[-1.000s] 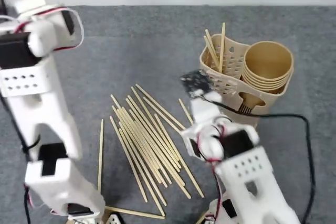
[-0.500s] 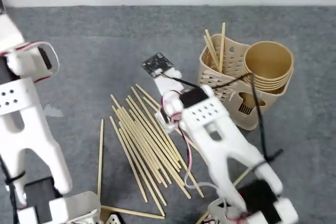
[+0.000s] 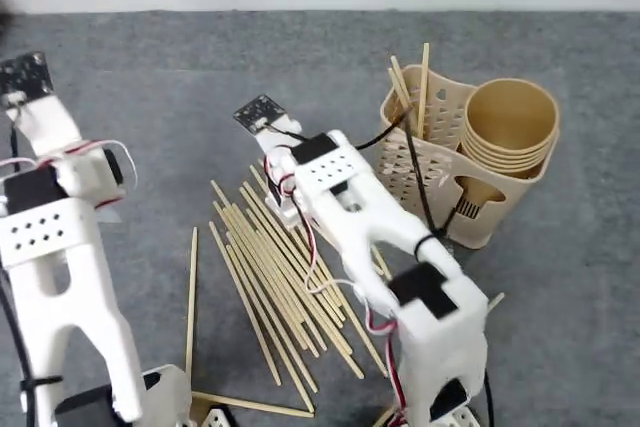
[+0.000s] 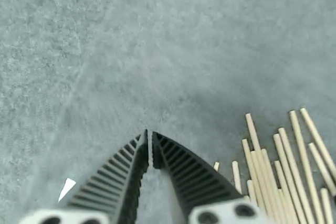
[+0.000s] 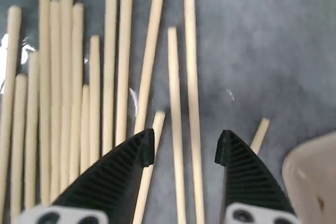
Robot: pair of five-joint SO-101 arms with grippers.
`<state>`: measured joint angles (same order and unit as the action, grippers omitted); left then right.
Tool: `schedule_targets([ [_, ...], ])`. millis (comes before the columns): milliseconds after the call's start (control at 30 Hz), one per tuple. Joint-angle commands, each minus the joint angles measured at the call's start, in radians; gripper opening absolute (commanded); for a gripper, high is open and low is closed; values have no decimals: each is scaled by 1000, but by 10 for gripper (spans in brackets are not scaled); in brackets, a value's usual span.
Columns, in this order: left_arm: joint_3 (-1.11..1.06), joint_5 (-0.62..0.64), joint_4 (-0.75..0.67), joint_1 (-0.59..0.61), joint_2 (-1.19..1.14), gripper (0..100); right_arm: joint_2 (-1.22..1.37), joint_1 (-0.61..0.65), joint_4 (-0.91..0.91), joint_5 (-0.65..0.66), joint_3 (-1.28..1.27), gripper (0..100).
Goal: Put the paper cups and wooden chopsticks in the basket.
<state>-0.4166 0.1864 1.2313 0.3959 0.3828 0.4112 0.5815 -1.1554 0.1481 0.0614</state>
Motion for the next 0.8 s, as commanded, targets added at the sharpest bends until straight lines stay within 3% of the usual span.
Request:
schedule_targets([
  [0, -53, -12, -69, 5, 57, 12, 58, 13, 7, 38, 140, 198],
  [367, -171, -11, -138, 5, 55, 12, 268, 7, 7, 64, 301, 190],
  [567, -220, -8, -138, 5, 55, 12, 298, 7, 16, 68, 301, 5],
  [767, -251, -8, -138, 5, 55, 12, 289, 5, 7, 92, 301, 7],
])
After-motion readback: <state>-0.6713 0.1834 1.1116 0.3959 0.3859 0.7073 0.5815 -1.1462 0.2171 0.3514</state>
